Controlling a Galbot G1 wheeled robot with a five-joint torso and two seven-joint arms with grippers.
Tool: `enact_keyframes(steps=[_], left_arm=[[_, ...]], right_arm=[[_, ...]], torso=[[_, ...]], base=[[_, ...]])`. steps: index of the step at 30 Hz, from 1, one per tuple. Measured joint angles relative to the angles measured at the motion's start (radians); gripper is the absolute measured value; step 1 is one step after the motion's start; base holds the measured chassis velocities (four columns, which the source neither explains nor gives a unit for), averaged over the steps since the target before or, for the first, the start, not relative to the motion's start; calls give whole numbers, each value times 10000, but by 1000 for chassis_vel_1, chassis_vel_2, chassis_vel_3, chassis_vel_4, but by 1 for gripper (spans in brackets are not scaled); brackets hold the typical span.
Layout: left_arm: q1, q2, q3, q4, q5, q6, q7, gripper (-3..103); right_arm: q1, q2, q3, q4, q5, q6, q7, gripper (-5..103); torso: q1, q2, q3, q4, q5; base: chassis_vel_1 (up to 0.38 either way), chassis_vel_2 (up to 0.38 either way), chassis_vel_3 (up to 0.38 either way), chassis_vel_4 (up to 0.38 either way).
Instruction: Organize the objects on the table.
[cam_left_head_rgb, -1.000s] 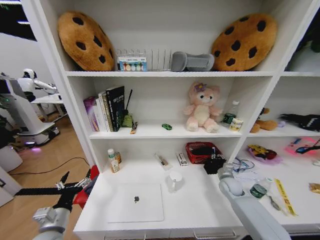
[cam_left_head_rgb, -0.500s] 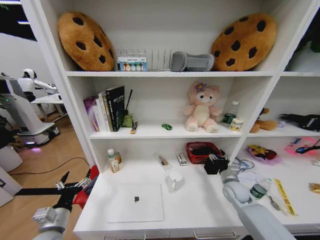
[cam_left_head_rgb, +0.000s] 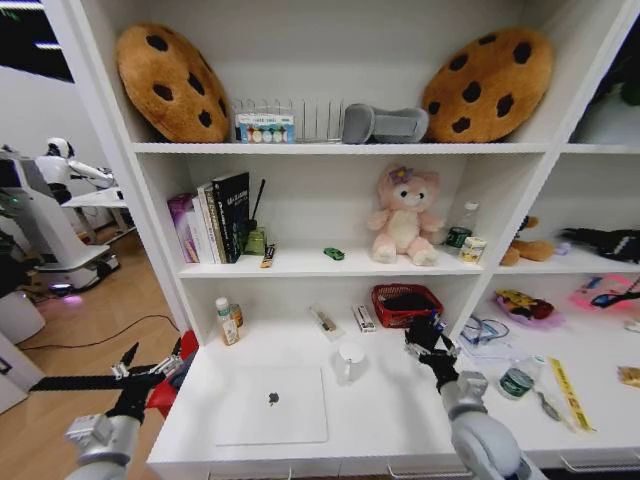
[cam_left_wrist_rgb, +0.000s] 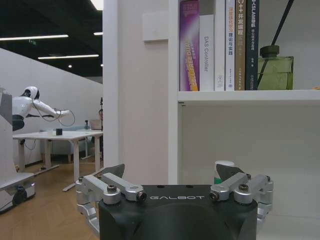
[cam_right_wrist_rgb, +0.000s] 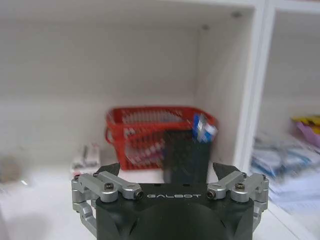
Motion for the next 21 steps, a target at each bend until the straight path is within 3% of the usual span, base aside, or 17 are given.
enact_keyframes(steps=[6,13,21], left_arm=[[0,0,0,0,0,0,0,100],[-1,0,0,0,0,0,-1,100],[0,0,0,0,0,0,0,100]], right_arm=[[224,-207,552,-1487,1112,-89,-325,100],[492,-635,579,-1911,2555,-543,-456,100],[503,-888,609,-2370,3345,-695,-469,99]], torso=[[1,-1,2,1,3],[1,-2,2,3,1],[2,-2,2,1,2]], base=[[0,0,0,0],[0,0,0,0],[0,0,0,0]])
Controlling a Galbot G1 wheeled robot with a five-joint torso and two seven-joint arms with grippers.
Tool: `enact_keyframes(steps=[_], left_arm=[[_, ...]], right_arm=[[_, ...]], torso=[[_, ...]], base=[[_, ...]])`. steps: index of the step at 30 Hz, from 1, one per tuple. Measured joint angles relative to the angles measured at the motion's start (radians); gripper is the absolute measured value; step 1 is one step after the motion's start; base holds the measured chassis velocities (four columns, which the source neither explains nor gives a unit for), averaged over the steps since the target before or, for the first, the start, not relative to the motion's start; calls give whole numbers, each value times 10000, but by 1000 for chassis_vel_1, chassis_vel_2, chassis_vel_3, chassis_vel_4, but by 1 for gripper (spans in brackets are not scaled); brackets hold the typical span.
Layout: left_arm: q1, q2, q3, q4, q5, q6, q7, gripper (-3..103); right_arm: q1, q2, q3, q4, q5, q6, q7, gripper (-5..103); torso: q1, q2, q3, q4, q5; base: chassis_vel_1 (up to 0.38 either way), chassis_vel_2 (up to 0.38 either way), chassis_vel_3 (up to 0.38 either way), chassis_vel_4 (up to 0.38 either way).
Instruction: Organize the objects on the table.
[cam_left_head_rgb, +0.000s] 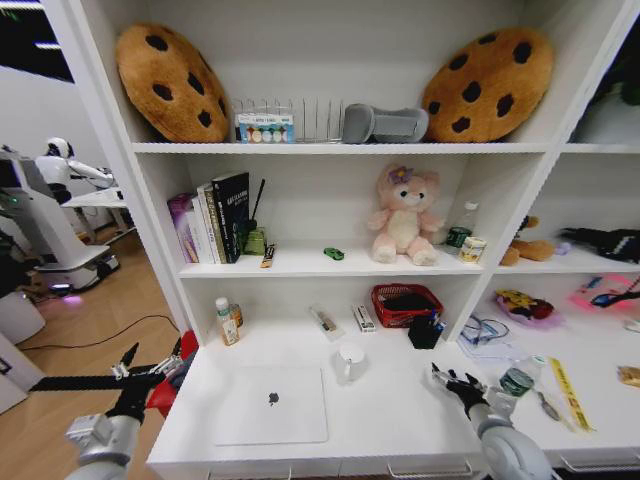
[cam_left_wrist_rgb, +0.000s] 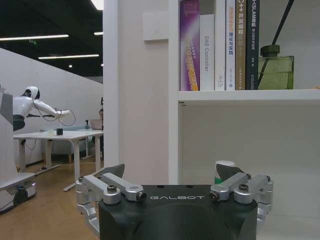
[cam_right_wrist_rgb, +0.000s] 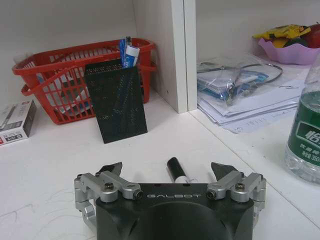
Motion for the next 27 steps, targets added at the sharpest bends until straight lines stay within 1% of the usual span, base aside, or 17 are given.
enact_keyframes(steps=[2,3,5,6,9,10,11,13,16,17,20,21,22,23,25,27], left_arm=[[0,0,0,0,1,0,0,100],[0,0,0,0,1,0,0,100],[0,0,0,0,0,0,0,100],[0,0,0,0,0,0,0,100],[0,0,0,0,1,0,0,100],[0,0,0,0,1,0,0,100],[0,0,0,0,0,0,0,100],[0,0,0,0,1,0,0,100],[0,0,0,0,1,0,0,100],[0,0,0,0,1,0,0,100],[0,0,0,0,1,0,0,100],[0,0,0,0,1,0,0,100],[0,0,0,0,1,0,0,100],[0,0,0,0,1,0,0,100],[0,0,0,0,0,1,0,100],[0,0,0,0,1,0,0,100]], right_arm=[[96,-46,-40,-163,65,-14,-28,91],[96,-46,-40,-163,65,-14,-28,91],[203,-67,-136,-278,97,-41,-17,80],[203,-67,-136,-278,97,-41,-17,80],[273,-73,-253,-266,52,-70,44,65],[273,-73,-253,-266,52,-70,44,65],[281,-73,-289,-243,23,-85,78,59],[281,-70,-315,-227,-5,-89,112,59],[235,-21,-364,-155,-77,-90,253,42],[235,-21,-364,-155,-77,-90,253,42],[213,27,-374,-140,-87,-89,370,27],[213,27,-374,-140,-87,-89,370,27],[204,36,-375,-140,-88,-88,392,21],[204,36,-375,-140,-88,-88,392,21],[183,48,-373,-102,-109,-86,423,12],[175,53,-368,-57,-170,-78,424,12]], torso=[[0,0,0,0,-1],[0,0,0,0,-1],[1,0,0,0,1],[1,0,0,0,1],[1,0,0,1,-2],[1,0,0,1,-2],[1,0,0,1,-1],[1,0,0,1,-2],[1,0,0,1,-3],[1,0,0,1,-3],[1,0,0,0,-3],[1,0,0,0,-3],[1,0,0,1,-3],[1,0,0,1,-3],[1,0,0,0,-2],[1,0,0,1,0]], base=[[0,0,0,0],[0,0,0,0],[0,0,0,0],[0,0,0,0],[0,0,0,0],[0,0,0,0],[0,0,0,0],[0,0,0,0],[0,0,0,0],[0,0,0,0],[0,0,0,0],[0,0,0,0],[0,0,0,0],[0,0,0,0],[0,0,0,0],[0,0,0,0]])
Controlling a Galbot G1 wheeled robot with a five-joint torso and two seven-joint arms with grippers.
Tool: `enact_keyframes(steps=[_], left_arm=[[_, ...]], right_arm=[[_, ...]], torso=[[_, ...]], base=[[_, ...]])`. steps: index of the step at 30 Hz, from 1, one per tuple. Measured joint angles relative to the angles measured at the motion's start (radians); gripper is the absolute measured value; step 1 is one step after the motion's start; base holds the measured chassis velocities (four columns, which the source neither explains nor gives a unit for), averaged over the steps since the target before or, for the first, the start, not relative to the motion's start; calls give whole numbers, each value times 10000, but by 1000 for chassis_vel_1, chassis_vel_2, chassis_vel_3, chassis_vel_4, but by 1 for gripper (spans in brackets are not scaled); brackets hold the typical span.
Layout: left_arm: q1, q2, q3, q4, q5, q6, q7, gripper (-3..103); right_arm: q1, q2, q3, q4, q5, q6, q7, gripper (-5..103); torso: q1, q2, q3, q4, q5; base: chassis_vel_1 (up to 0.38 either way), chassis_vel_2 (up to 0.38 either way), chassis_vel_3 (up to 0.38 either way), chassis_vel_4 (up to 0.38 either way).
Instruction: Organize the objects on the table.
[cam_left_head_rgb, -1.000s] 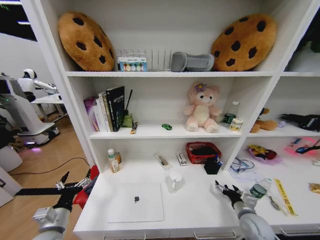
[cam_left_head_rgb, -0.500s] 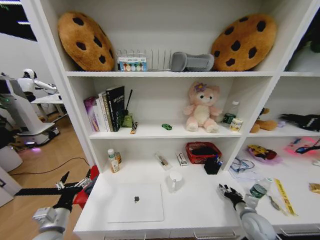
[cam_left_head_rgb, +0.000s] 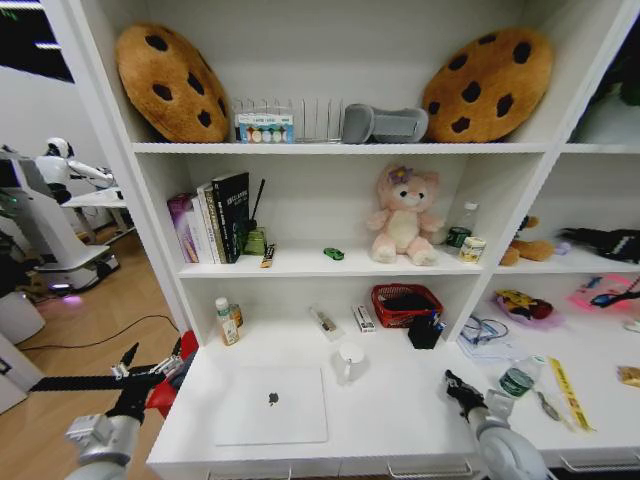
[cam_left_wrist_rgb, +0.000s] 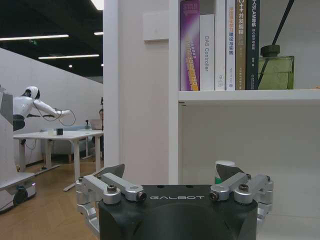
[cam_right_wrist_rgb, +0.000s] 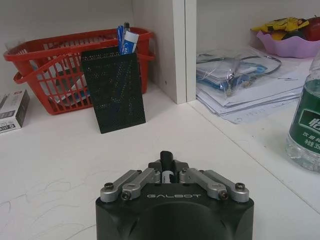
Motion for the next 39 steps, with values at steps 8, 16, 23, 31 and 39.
enact_keyframes(steps=[8,16,23,31,39], left_arm=[[0,0,0,0,0,0,0,100],[0,0,0,0,0,0,-1,100],[1,0,0,0,0,-1,0,100],[0,0,0,0,0,0,0,100],[0,0,0,0,0,0,0,100]], right_arm=[[314,38,73,252,-1780,915,-501,12],[2354,-96,-544,-645,-3783,2484,-1311,12],[4154,-124,-1189,-1826,-4002,2710,-1349,12],[5481,-169,-1974,-2892,-3903,2724,-1303,12],[6446,221,-2918,-3879,-3803,2751,-1159,12]], torso=[[0,0,0,-1,1],[1,-1,1,0,-1],[0,-1,1,1,-3],[1,0,1,0,-2],[1,0,1,0,-1]], base=[[0,0,0,0],[0,0,0,0],[0,0,0,0],[0,0,0,0],[0,0,0,0]])
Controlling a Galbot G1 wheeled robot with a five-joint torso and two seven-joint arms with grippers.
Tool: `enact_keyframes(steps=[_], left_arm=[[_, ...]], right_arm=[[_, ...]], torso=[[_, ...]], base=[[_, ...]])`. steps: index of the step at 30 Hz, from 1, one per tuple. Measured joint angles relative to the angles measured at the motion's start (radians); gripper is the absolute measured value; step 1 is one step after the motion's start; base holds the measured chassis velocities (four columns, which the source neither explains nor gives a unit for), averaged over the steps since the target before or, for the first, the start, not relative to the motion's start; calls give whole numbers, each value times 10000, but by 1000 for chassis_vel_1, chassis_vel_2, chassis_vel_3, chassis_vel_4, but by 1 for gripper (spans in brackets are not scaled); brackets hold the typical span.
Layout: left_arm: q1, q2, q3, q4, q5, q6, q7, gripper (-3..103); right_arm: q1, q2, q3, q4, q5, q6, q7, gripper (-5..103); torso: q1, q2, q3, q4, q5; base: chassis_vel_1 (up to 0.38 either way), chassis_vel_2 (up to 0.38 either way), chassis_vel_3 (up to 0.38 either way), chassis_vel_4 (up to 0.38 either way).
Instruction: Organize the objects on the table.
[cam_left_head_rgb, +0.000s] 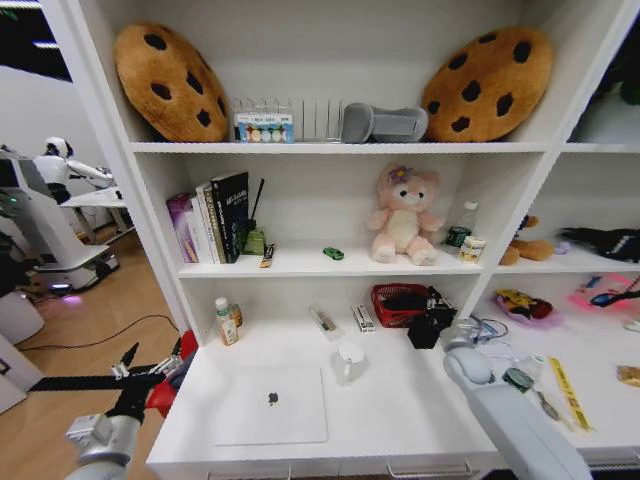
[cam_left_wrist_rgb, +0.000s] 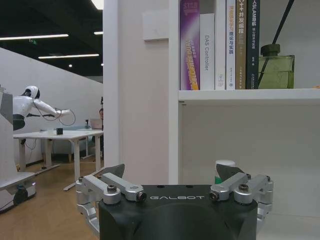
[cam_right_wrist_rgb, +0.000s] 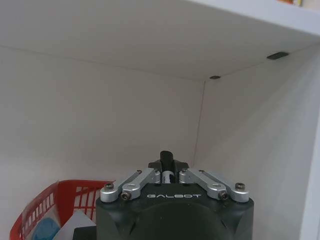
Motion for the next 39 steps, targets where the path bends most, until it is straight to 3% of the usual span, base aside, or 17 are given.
enact_keyframes(steps=[6,25,31,35,36,38,39], left_arm=[[0,0,0,0,0,0,0,100],[0,0,0,0,0,0,0,100],[0,0,0,0,0,0,0,100],[0,0,0,0,0,0,0,100],[0,0,0,0,0,0,0,100],[0,0,0,0,0,0,0,100],[0,0,0,0,0,0,0,100]], right_arm=[[556,91,-355,-448,17,2,40,12],[174,76,-204,-527,-153,168,63,10],[-477,-100,108,146,-97,122,172,37],[-793,-142,242,418,-90,108,189,42],[-1015,-167,338,584,-88,105,196,53],[-1084,-171,370,638,-88,105,202,53],[-1170,-175,414,711,-88,104,208,59]], torso=[[0,0,-1,2,-1],[-2,1,-1,1,0],[-1,2,-2,0,0],[-2,2,-2,0,-1],[-2,1,-2,0,0],[-2,2,-2,-1,0],[-2,2,-2,-1,0]], base=[[0,0,0,0],[0,0,0,0],[0,0,0,0],[0,0,0,0],[0,0,0,0],[0,0,0,0],[0,0,0,0]])
